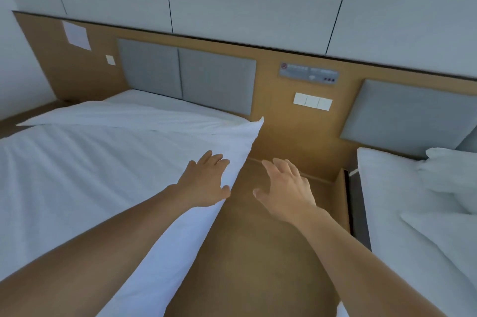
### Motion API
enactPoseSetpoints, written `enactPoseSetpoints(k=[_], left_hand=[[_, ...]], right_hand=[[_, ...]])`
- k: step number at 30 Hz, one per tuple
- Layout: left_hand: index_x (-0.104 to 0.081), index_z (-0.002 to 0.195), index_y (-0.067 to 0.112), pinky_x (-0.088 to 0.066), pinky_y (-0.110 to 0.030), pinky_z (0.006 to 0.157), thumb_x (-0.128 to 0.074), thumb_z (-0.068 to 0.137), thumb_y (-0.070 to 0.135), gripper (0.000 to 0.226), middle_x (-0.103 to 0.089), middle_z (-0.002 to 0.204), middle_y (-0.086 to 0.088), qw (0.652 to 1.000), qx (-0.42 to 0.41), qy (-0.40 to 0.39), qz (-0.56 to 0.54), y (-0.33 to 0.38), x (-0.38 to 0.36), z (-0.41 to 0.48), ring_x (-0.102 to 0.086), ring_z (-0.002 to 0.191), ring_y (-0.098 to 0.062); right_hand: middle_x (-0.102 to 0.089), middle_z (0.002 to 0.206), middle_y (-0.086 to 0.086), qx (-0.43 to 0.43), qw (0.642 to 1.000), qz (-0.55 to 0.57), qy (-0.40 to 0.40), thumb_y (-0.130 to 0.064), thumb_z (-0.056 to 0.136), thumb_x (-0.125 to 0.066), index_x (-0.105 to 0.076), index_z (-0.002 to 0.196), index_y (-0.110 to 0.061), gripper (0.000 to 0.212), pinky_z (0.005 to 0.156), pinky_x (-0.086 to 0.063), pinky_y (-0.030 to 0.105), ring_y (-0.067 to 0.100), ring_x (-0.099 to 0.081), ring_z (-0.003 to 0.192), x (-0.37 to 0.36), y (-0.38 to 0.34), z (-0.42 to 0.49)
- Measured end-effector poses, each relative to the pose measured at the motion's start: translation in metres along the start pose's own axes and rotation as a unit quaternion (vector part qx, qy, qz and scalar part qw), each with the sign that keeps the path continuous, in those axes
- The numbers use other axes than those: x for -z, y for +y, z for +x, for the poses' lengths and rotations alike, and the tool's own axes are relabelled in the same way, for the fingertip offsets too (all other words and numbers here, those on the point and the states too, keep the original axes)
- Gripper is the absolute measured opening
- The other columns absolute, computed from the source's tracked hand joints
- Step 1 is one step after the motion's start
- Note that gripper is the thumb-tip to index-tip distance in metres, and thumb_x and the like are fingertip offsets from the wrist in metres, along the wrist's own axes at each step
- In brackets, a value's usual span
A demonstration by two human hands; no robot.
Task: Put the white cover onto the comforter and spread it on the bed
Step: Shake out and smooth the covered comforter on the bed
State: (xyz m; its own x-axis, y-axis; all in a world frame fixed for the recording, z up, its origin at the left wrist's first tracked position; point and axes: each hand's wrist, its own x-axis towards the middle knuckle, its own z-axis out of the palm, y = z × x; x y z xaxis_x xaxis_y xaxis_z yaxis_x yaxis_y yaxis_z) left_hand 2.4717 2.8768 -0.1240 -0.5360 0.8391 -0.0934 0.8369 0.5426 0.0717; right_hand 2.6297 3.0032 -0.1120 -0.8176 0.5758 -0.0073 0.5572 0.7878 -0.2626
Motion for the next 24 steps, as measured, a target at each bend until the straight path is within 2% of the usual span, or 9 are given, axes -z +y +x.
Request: enactPoseSetpoints(k=[4,14,21,24], left_hand=[[-0.015,0.157,0.020,-0.020,-0.047,0.119,-0.045,0.098,0.045,0.071,-0.006,0.166,-0.001,0.999,0.037,0.002,-0.001,-0.022,-0.002,0.079,0.004,0.153,-0.023],[-0.014,0.156,0.019,-0.017,-0.050,0.120,-0.045,0.098,0.046,0.071,-0.004,0.166,-0.002,1.000,0.020,-0.013,-0.001,-0.041,0.010,0.301,0.005,0.153,-0.025],[-0.015,0.157,0.019,-0.016,-0.051,0.121,-0.045,0.098,0.045,0.071,-0.005,0.166,-0.002,0.999,0.040,-0.026,-0.002,-0.028,0.000,0.454,0.004,0.153,-0.025],[-0.015,0.157,0.019,-0.016,-0.051,0.121,-0.045,0.098,0.045,0.070,-0.006,0.166,-0.002,0.996,0.077,-0.036,-0.017,-0.022,-0.009,0.510,0.003,0.153,-0.025]], right_hand=[[-0.010,0.165,-0.002,0.034,0.999,-0.011,-0.015,-0.047,0.097,-0.050,-0.013,0.158,-0.027,0.074,0.119,-0.019,0.047,0.022,0.000,0.153,-0.006,0.015,0.091],[-0.010,0.165,0.000,0.037,0.998,-0.032,-0.036,-0.048,0.098,-0.049,-0.012,0.157,-0.025,0.074,0.118,-0.021,0.048,0.023,-0.001,0.153,-0.002,0.067,0.305],[-0.010,0.165,0.001,0.054,0.996,-0.033,-0.059,-0.047,0.097,-0.048,-0.013,0.157,-0.025,0.073,0.118,-0.022,0.048,0.024,-0.002,0.153,-0.012,0.141,0.450],[-0.010,0.165,0.001,0.081,0.993,-0.040,-0.076,-0.048,0.097,-0.047,-0.013,0.157,-0.025,0.072,0.118,-0.023,0.048,0.024,-0.003,0.153,-0.018,0.172,0.511]])
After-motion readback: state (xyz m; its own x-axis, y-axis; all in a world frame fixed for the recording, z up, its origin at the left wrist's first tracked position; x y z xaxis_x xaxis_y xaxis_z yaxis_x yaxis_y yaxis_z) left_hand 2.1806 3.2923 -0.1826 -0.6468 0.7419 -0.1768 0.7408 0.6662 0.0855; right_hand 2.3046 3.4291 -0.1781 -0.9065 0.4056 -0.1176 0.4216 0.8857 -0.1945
